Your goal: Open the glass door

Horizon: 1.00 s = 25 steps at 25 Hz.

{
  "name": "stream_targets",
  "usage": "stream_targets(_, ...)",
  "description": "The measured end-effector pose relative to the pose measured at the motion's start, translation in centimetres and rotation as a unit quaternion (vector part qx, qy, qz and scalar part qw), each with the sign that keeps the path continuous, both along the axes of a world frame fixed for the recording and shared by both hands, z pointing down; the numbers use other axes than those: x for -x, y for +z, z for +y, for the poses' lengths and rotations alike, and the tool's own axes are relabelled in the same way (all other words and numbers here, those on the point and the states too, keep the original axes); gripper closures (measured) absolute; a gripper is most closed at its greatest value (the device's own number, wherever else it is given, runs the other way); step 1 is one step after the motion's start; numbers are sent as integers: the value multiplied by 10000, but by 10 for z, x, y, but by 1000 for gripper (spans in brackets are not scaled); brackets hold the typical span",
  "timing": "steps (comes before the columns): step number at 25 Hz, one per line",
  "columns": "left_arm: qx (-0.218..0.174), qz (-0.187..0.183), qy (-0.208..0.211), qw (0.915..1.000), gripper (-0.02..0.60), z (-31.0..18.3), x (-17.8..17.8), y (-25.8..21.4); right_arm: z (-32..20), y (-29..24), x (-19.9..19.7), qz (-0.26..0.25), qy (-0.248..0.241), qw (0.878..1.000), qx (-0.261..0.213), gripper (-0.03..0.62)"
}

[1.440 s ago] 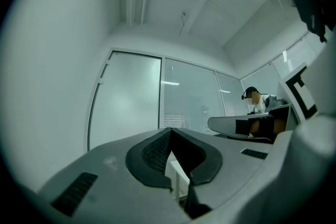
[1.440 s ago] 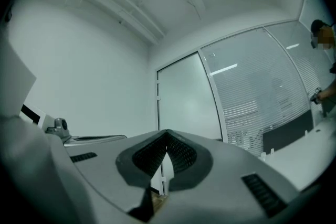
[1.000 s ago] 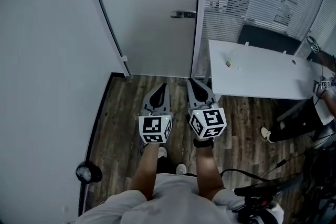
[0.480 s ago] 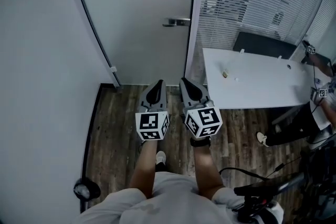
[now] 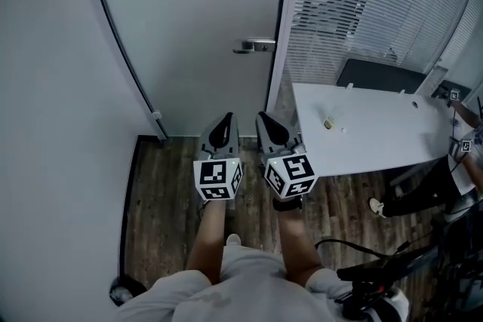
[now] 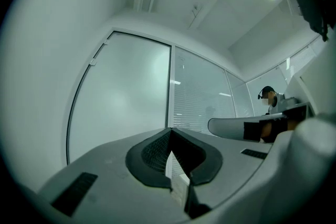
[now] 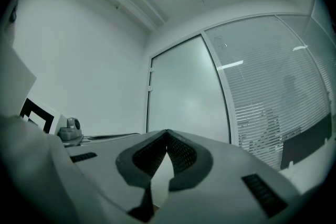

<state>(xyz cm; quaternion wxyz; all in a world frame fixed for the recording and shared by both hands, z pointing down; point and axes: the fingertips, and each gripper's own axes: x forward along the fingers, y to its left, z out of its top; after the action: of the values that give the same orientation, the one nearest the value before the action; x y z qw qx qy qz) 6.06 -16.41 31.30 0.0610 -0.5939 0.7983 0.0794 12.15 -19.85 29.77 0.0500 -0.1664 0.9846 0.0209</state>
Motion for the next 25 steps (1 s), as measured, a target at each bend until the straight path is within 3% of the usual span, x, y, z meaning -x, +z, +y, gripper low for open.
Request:
stream_targets(7, -111, -109, 262, 9995, 580, -21, 38, 1, -15, 20, 41, 66, 124, 9999, 53, 594)
stream_targets(10, 13, -74, 291, 9995, 581, -39, 52, 11, -31, 30, 53, 88, 159, 9997, 143, 594)
stream_targets(18, 99, -12, 299, 9995, 581, -106, 70, 23, -114, 30, 61, -38, 379, 9990, 255, 594)
stream_targets(25, 108, -118, 378, 9992, 581, -201, 88, 13, -208, 16, 93, -3, 330, 9993, 164, 594)
